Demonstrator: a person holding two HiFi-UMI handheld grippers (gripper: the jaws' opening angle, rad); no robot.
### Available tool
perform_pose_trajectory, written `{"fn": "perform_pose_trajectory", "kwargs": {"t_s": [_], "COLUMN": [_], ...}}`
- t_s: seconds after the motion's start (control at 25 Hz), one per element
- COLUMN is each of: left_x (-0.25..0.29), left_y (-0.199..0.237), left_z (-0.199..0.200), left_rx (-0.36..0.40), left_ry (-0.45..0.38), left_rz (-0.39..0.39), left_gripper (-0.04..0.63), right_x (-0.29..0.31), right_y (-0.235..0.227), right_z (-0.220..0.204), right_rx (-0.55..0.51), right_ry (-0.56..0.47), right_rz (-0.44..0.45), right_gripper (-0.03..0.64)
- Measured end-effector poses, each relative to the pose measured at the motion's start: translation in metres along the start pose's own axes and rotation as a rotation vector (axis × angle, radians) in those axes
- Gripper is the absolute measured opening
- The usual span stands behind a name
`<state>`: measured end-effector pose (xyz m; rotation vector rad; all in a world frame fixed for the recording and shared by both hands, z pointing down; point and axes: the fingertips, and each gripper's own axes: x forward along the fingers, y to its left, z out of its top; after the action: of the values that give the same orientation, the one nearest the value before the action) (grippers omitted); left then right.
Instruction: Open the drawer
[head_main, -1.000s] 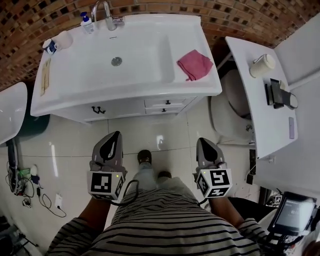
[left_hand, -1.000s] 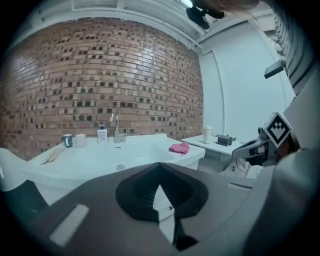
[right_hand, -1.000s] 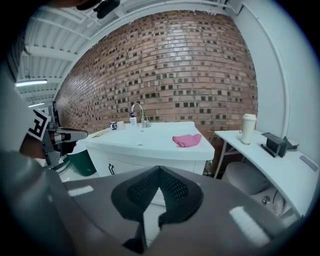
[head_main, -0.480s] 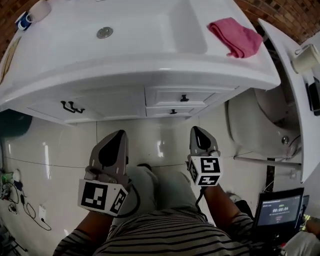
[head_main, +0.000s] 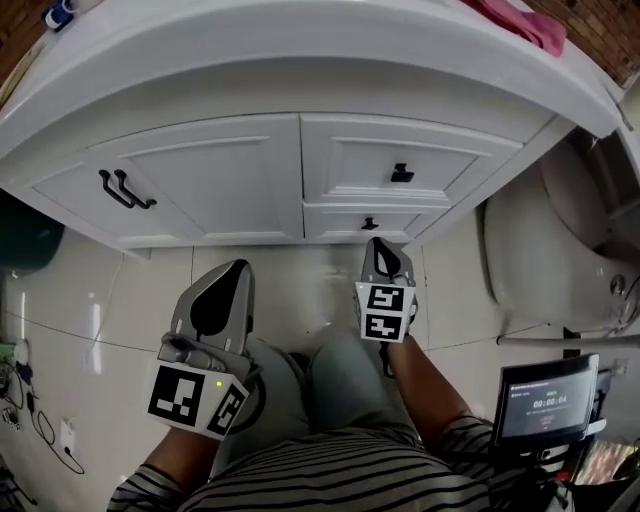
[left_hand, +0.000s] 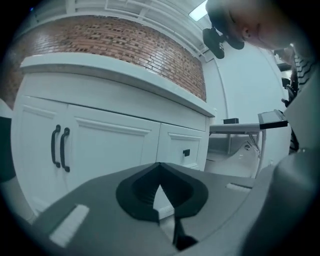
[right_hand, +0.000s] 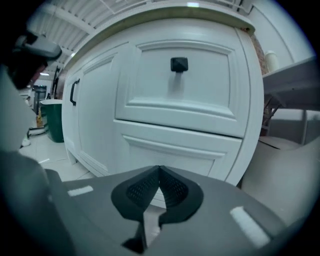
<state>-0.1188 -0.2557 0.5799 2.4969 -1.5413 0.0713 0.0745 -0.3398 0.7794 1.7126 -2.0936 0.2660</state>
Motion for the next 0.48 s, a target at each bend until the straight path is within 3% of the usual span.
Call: {"fn": "perform_pose_trajectory", "kwargs": {"t_s": [0.04,0.12,0.48], "left_x": [-0.002,-0.006,-0.006], "left_y": [0.001,0.005,0.017], "left_z": [-0.004,-0.009,-0.019], "left_rx": [-0.005,-0.010,-0.022], "left_ry": [0.008,0.018,0.040], "left_rz": [0.001,0.007,0.025], "left_gripper": [0.012,0.012,0.012], "right_x": [0.007,0.019,0.057], "right_y": [-0.001,0.000,-0.007], "right_z": [-0.004,-0.008,-0.015], "right_rx": [0.013,0.045,0.027], "right_ry": [-0.001,-0.006,0.009], "right_rz": [-0.010,-0.008,-0.060], "right_gripper": [0.002,0.161,0.169]}}
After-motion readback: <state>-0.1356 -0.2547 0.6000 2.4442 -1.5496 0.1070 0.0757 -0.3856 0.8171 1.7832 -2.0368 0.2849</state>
